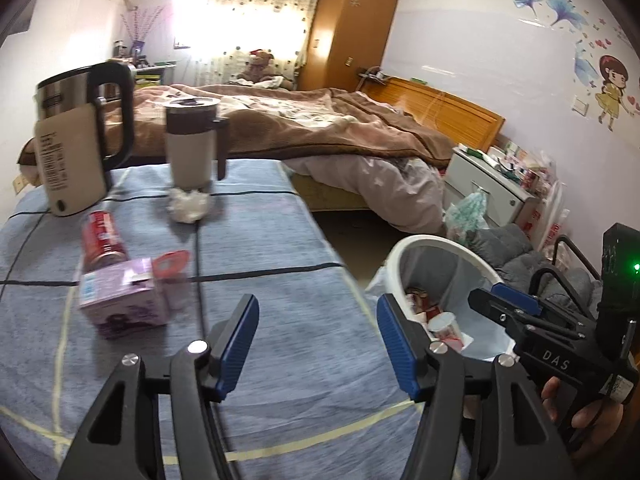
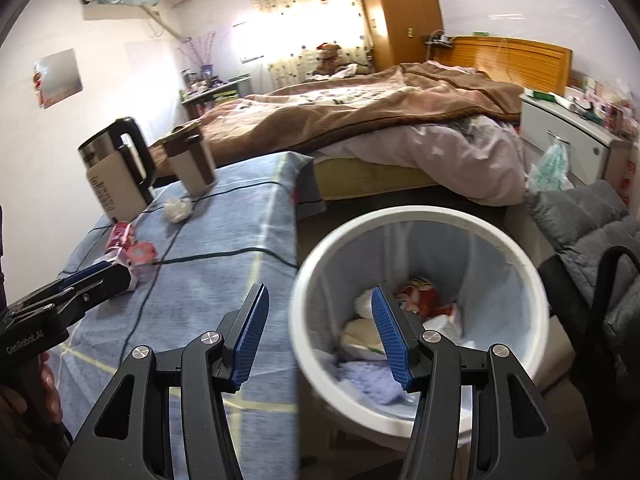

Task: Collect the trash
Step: 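Move both open tools back over the table, then grasp the purple milk carton with the left tool while the right tool grasps another clear cup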

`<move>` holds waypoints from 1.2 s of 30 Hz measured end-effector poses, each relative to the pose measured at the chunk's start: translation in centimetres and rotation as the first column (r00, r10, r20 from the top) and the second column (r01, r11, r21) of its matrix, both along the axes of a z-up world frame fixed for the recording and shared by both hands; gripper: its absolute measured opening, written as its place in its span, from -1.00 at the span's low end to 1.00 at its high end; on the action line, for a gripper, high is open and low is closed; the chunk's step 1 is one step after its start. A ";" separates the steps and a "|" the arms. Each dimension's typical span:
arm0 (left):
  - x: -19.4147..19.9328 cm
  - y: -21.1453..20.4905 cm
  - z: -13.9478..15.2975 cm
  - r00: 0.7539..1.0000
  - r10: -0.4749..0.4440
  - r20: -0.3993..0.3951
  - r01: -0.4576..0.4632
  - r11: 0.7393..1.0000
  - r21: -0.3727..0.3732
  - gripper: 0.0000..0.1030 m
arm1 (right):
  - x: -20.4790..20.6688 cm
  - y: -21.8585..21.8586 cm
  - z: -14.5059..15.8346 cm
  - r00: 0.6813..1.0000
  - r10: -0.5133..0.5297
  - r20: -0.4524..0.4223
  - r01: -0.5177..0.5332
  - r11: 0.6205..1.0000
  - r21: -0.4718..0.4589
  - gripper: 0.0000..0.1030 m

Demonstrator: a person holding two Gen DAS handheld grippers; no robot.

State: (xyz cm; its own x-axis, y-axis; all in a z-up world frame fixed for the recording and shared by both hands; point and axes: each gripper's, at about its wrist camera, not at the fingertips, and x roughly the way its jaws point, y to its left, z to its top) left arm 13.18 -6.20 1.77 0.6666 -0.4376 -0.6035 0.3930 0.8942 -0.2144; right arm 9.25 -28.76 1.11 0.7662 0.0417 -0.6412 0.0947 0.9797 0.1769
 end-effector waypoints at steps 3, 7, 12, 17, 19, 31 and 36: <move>0.1 2.0 -0.1 0.999 0.040 -0.001 -0.040 0.999 -0.008 0.26 | 0.5 1.4 0.0 0.999 0.033 0.005 -0.033 0.999 0.002 0.06; 0.1 4.6 -0.4 0.997 0.078 0.008 -0.078 0.997 0.001 0.29 | 1.4 3.4 -0.1 0.997 0.076 0.002 -0.076 0.997 0.001 0.06; 0.7 8.0 -0.8 0.990 0.141 0.010 -0.142 0.990 0.026 0.31 | 2.7 6.0 -0.3 0.992 0.127 -0.001 -0.127 0.992 -0.008 0.06; 2.0 10.5 -1.7 0.984 0.176 -0.007 -0.175 0.984 0.040 0.40 | 4.3 8.1 -0.6 0.987 0.161 -0.016 -0.161 0.987 -0.010 0.06; 2.6 11.1 -2.0 0.982 0.187 -0.005 -0.186 0.980 0.065 0.40 | 5.0 8.8 -0.8 0.984 0.175 -0.022 -0.175 0.985 -0.010 0.06; 6.6 12.1 -3.8 0.994 0.093 -0.055 -0.090 0.994 0.060 0.47 | 8.4 12.3 -1.7 0.975 0.212 -0.064 -0.215 0.976 -0.033 0.06; 7.9 11.3 -4.3 0.997 0.030 -0.065 -0.024 0.996 0.086 0.49 | 9.0 12.5 -2.0 0.977 0.200 -0.074 -0.203 0.979 -0.030 0.06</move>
State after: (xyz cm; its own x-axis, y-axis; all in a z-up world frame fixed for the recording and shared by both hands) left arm 21.12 5.14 -2.55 0.6348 -0.3648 -0.6811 0.3558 0.9205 -0.1614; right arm 18.27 -16.25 -0.92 0.6977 0.1656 -0.6970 -0.0944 0.9857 0.1397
